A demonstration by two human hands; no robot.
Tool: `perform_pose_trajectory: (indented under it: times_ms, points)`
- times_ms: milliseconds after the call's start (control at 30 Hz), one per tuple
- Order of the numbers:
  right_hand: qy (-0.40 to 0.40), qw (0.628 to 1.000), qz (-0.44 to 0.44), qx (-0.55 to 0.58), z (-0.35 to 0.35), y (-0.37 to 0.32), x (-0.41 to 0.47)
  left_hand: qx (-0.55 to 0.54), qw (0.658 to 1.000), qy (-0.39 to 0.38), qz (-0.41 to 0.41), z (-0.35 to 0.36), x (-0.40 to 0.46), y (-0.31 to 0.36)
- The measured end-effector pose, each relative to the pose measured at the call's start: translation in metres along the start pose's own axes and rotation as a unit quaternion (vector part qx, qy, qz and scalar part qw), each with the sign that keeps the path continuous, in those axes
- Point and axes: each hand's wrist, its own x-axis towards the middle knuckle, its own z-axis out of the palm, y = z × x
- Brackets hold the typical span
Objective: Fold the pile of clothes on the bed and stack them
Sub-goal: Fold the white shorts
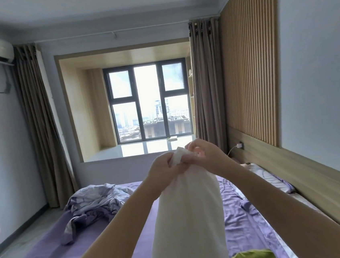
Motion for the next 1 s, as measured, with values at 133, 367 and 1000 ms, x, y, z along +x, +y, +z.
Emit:
perform_pose_trajectory:
  times_ms: [133, 367, 1000]
  points:
    - [-0.09, 0.992, 0.051, -0.069, -0.02, 0.011, -0.005, -0.027, 1.0, 0.003, -0.014, -0.006, -0.002, -0.004]
    - [-0.139, 0.955, 0.194, 0.177, -0.02, 0.049, -0.038, -0.053, 0.998, -0.007, -0.014, -0.014, -0.01, -0.025]
    - [-0.071, 0.94, 0.261, 0.207, 0.083, 0.14, -0.161, -0.03, 0.969, 0.038, -0.244, 0.037, -0.119, -0.148]
